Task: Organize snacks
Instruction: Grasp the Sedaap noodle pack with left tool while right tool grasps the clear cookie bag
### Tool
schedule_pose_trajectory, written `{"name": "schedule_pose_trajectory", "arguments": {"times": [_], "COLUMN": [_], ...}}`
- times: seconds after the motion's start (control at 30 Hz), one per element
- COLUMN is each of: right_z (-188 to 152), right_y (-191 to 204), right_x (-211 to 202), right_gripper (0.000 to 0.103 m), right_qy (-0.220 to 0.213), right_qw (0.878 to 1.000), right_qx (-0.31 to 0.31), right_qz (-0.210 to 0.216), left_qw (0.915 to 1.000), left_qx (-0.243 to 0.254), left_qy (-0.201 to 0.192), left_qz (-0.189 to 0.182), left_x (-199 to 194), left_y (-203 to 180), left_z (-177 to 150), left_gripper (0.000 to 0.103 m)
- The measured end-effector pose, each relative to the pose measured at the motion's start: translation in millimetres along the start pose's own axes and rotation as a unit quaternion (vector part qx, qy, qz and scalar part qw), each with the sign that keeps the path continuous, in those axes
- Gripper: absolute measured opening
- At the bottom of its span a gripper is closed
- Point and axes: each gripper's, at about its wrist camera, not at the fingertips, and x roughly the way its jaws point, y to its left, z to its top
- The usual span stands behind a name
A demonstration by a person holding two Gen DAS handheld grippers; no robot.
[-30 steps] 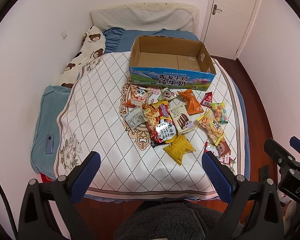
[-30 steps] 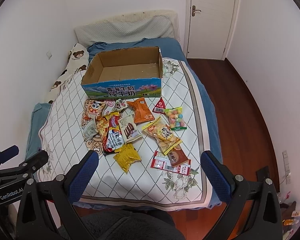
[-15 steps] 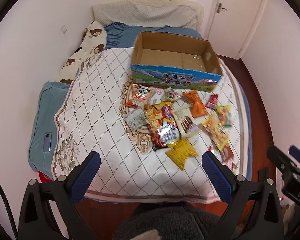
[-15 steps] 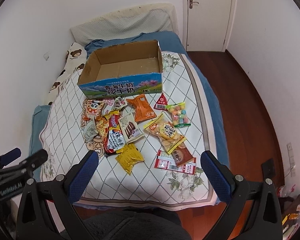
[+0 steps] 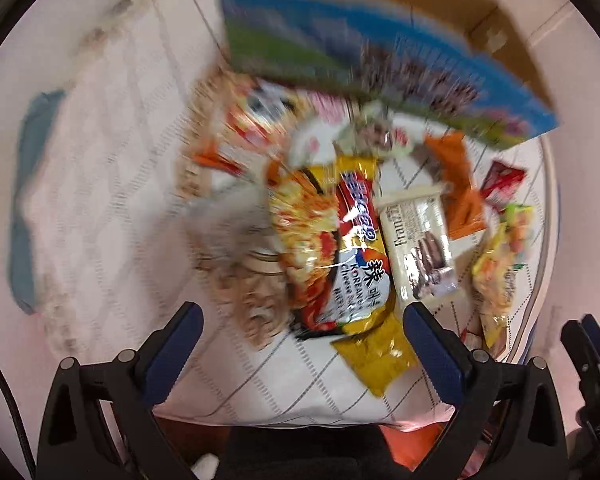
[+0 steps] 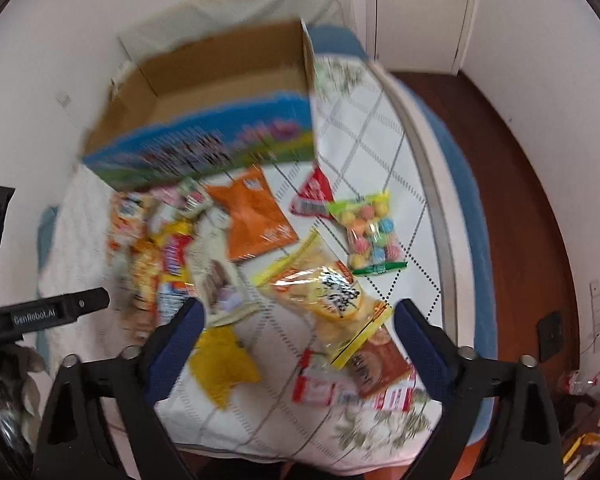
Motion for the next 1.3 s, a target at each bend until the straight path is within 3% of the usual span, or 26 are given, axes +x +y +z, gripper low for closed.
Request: {"name": "schedule_pose_trajectory", "arguments": {"times": [0.1,0.23,0.33,0.5,0.6,0.67,0.8,0.93,0.97,1.03,1.1,1.3], "right_z": [6,8,11,18,20,19,20,27,29,31,31,22], "right_y": [-6,-4,-1,1,0,0,-4,-8,-7,-1,7,30], "right_x": [42,73,92,126,148,155,159,153,152,145,136,145], "right_gripper": [0.094,0.094,0.094,0.094,0.094,0.080,0.076,0.076,0.080,0.087,0.088,0.088], "right_qy": [0.035,0.061,0.085,0.135,0.170,0.174,0.173,0.178,0.180,0.174,0.162,0.180], "right_qw": [0.998,0.992,0.984,0.971,0.968,0.971,0.980,0.978,0.975,0.976,0.983,0.979], "right_qx": [-0.046,-0.111,-0.154,-0.195,-0.181,-0.163,-0.089,0.031,0.044,0.035,-0.017,-0.084], "right_qz": [0.010,0.012,0.015,0.032,0.033,0.037,0.041,0.106,0.121,0.128,0.082,0.036], "left_qw": [0.9987,0.9970,0.9960,0.9970,0.9987,0.9986,0.9978,0.9978,0.9976,0.9967,0.9964,0.9982], "left_qx": [0.000,-0.006,-0.032,-0.022,0.011,0.036,0.045,0.027,0.021,0.003,-0.001,0.004], "left_qy": [0.051,0.077,0.081,0.058,0.046,0.039,0.046,0.061,0.066,0.078,0.080,0.059], "left_qz": [-0.004,0.006,-0.021,-0.046,-0.020,0.006,0.016,-0.001,-0.007,-0.022,-0.028,-0.006], "left_x": [49,92,100,90,86,81,72,78,84,92,97,111], "left_y": [-5,-10,-8,-5,-3,1,13,22,28,32,34,39], "left_z": [17,29,28,11,-5,-19,-34,-37,-34,-32,-33,-35], "left_gripper": [0.102,0.102,0.102,0.089,0.086,0.086,0.088,0.091,0.092,0.093,0.096,0.091]}}
